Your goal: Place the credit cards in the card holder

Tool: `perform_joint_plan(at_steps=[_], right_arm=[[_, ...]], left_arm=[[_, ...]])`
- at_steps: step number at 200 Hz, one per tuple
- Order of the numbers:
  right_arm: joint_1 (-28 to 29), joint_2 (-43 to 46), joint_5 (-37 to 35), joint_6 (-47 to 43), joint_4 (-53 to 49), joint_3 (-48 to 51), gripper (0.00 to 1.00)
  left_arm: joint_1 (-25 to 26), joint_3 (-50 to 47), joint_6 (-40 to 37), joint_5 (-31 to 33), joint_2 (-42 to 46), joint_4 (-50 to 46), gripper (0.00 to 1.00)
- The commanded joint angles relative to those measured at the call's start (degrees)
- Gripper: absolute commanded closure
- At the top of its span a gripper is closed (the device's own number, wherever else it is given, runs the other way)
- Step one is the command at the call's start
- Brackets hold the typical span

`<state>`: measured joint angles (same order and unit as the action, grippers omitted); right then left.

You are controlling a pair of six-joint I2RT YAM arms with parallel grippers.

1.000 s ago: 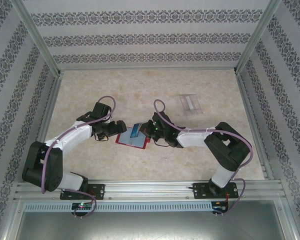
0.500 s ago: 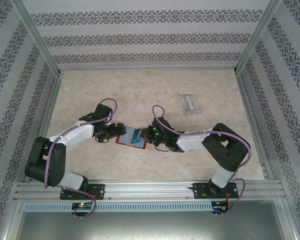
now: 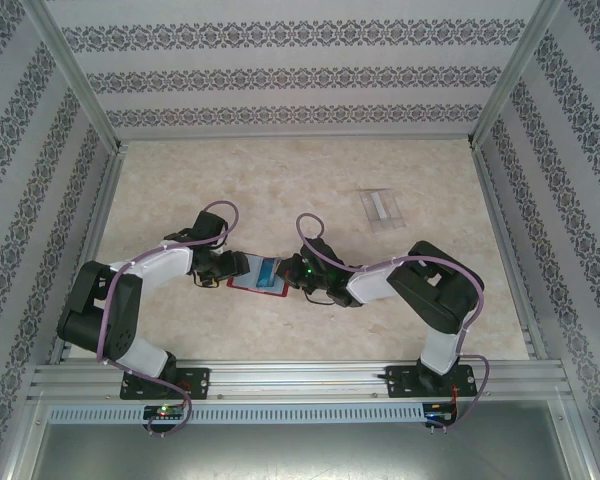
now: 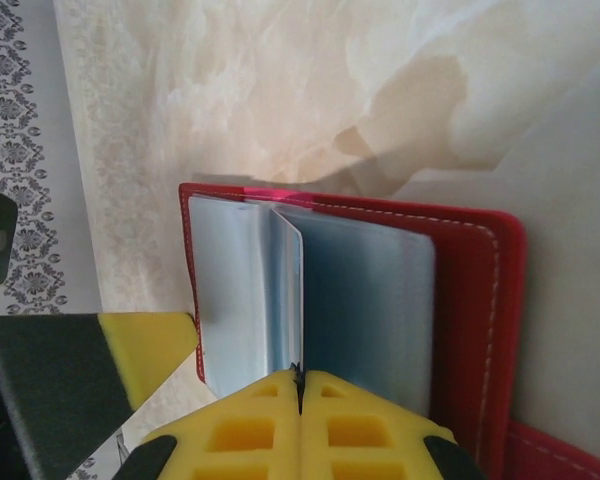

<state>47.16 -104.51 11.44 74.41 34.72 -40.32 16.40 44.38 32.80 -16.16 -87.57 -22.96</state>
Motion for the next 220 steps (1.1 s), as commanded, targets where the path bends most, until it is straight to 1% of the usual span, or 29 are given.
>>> perform_joint_plan(at_steps=[1,29,78,134,161,184,220], right_arm=[[0.8,-1.5,-0.4,0.4,4.7,0.9,1.00],[0.9,-1.3,-0.3,-0.1,5.5,1.3,1.00],[0.9,1.6,-0.4,-1.0,7.2,3.0,1.00],[1.2,2.5,0.0,-0.1,7.8,3.3,1.00],[1.2,2.4,-0.7,0.4,10.9,4.1,1.00],[1.2,2.6,-0.8,0.3,10.0,3.9,1.00],[1.2,0.0,-0.1,1.1,10.7,3.4,1.00]], left_arm=[[0.1,-0.3,-0.9,-0.3,-2.2,1.6,0.29],[0.2,-0.6,-0.8,0.7,-2.1,1.6,0.34],[0.3,-0.7,-0.4,2.6,-2.2,0.6,0.39],[0.2,-0.6,0.3,3.4,-2.3,0.1,0.39],[0.2,-0.4,0.2,3.9,-2.2,-0.4,0.39],[0.2,-0.3,0.2,3.9,-2.2,-0.6,0.40],[0.2,-0.1,0.4,3.8,-2.2,-0.5,0.40]])
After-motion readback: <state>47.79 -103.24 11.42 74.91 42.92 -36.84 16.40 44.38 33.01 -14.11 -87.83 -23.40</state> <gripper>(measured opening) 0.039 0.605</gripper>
